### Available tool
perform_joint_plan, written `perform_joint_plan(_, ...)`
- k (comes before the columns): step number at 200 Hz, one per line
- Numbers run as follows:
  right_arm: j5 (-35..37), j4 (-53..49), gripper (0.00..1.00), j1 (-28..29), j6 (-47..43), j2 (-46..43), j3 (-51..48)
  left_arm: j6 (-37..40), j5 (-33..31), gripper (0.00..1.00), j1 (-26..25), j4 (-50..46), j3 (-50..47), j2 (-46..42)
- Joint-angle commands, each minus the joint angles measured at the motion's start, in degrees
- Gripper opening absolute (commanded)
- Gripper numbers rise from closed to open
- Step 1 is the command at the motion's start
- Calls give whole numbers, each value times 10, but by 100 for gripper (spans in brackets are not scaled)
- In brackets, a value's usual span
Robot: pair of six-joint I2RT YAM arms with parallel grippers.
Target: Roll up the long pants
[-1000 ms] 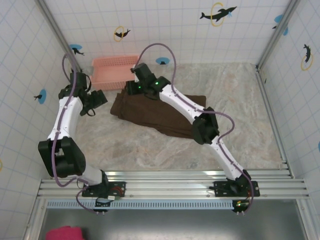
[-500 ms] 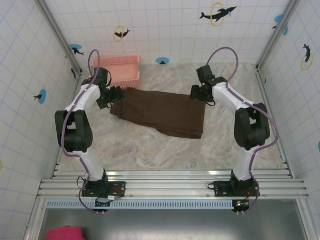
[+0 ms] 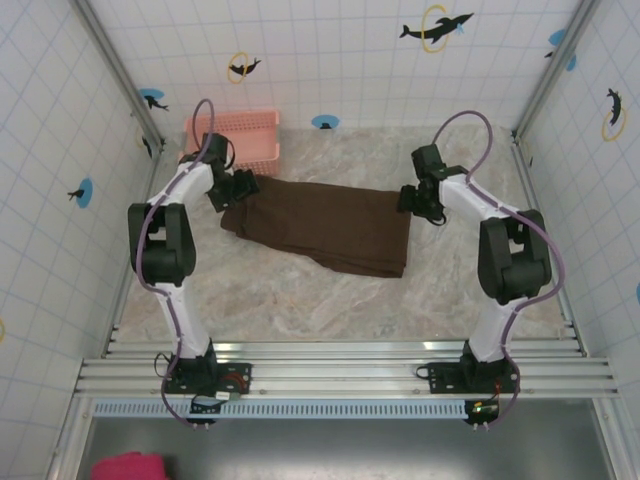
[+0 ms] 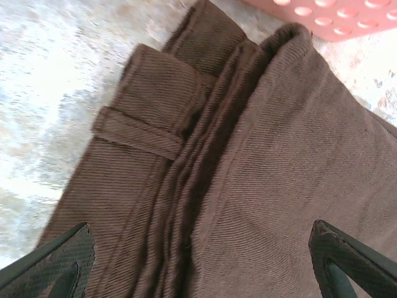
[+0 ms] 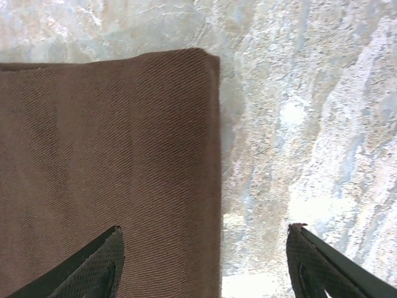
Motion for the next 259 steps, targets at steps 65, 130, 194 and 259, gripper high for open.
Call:
perform_joint_plan(65, -8, 6, 71, -17, -9, -33, -37, -14, 11, 81, -13, 27, 4, 43)
perform_joint_plan(130, -48, 27, 71, -24, -7, -29, -53, -10, 14, 33, -13, 38, 3, 53)
perform_joint_plan(194, -176, 189, 71, -64, 65, -13, -145, 0, 10, 0, -13, 34, 5, 45)
perform_joint_plan(259, -286, 301, 68, -70, 118, 13, -204, 11, -2, 0, -13, 12, 24, 36)
